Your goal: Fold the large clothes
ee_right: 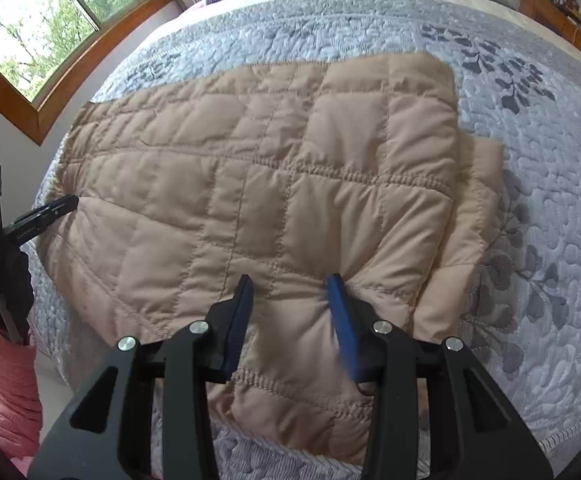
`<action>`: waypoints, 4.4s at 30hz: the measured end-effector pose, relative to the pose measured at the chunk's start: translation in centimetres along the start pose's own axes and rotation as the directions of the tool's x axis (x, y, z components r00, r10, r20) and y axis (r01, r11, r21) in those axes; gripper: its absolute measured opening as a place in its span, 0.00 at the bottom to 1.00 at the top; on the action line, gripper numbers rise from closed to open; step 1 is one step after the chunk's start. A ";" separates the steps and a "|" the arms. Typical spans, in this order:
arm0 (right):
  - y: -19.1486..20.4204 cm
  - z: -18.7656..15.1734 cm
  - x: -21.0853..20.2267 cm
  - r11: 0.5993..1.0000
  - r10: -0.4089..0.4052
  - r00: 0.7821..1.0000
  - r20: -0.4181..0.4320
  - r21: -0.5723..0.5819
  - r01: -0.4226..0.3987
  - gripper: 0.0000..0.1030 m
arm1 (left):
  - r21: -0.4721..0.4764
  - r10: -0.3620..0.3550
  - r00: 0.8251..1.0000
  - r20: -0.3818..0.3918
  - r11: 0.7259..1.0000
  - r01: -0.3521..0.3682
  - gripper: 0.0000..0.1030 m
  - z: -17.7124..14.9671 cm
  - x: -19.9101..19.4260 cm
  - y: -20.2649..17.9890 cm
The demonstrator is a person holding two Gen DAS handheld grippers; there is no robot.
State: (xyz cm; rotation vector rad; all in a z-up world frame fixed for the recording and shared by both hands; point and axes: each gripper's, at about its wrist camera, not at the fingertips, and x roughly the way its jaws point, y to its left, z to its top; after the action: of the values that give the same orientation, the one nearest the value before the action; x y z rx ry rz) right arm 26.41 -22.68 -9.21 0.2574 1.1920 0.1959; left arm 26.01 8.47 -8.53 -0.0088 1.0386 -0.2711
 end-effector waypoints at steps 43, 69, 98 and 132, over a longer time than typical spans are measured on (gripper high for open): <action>-3.3 -2.3 -0.5 0.999 -0.039 0.996 -0.084 0.022 0.041 0.39 | -0.645 -0.260 0.932 0.252 0.673 0.363 0.33 -9.9 -1.8 9.0; -3.3 -2.1 1.2 0.997 -0.073 0.993 -0.097 0.004 0.074 0.41 | -0.606 -0.261 0.920 0.294 0.693 0.390 0.14 -8.5 2.6 8.9; -4.2 -3.3 -0.4 0.998 -0.051 0.997 -0.058 0.039 0.053 0.41 | 0.174 -0.237 0.910 0.341 0.967 0.187 0.11 -0.8 -7.9 -13.6; -2.9 -1.7 -4.6 0.997 -0.056 0.998 -0.023 0.056 0.057 0.42 | 0.132 -0.426 0.901 0.081 0.901 0.414 0.29 -1.2 -5.6 -12.2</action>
State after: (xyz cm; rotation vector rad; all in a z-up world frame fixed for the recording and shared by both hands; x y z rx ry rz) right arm 23.19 -26.63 -6.63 0.2712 1.2262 0.1158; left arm 19.64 -1.88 -2.70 -0.1477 0.9045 -0.7162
